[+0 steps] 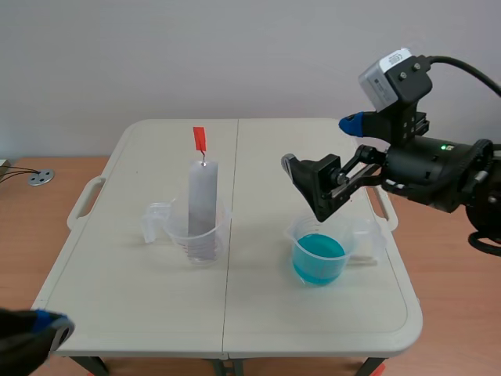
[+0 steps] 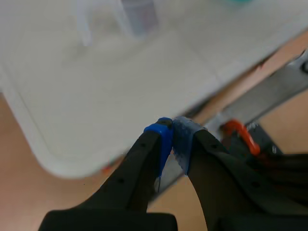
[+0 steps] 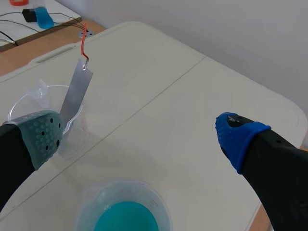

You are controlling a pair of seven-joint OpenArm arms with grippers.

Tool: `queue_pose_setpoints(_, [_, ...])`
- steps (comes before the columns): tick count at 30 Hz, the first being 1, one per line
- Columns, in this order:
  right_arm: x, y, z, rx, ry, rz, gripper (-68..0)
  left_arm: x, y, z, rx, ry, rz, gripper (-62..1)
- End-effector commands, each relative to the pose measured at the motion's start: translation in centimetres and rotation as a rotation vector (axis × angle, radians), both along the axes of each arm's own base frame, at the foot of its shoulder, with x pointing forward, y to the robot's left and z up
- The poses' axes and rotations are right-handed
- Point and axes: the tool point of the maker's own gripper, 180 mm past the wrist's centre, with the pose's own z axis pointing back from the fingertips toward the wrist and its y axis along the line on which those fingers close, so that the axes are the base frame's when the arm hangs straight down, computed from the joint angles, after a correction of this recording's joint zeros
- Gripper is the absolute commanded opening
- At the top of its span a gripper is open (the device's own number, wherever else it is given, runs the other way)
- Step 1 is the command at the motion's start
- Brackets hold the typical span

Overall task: Hold the metal plate by the orange handle, dip it into the blue solution, take it out and point at it, then put the plate back in the beaker on the left.
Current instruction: 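Lift the metal plate out of the left beaker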

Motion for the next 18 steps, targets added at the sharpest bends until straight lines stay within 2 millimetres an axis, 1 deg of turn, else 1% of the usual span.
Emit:
queue_pose_setpoints(1, [0.8, 0.8, 1.0, 0.034, -0.022, 0.012, -1.2, -1.9, -0.1, -0.7, 0.005, 0.067, -0.020, -58.1])
queue_pose_setpoints(5, [1.9, 2.4, 0.5, 0.059, 0.002, 0.046, -1.2, -6.4, 1.4, -3.5, 0.074, 0.236, -0.031, -58.1])
queue_pose_setpoints(9, [3.0, 4.2, 0.3, 0.075, 0.014, 0.085, -1.2, -9.8, 3.2, -5.6, 0.107, 0.349, -0.004, -58.1])
queue_pose_setpoints(12, [3.8, 5.6, 0.3, 0.083, 0.022, 0.109, -1.2, -11.2, 4.7, -6.9, 0.130, 0.396, 0.024, -58.1])
queue_pose_setpoints(18, [4.7, 9.0, 0.2, 0.089, 0.040, 0.179, -1.2, -13.6, 7.5, -8.9, 0.152, 0.447, 0.083, -58.2])
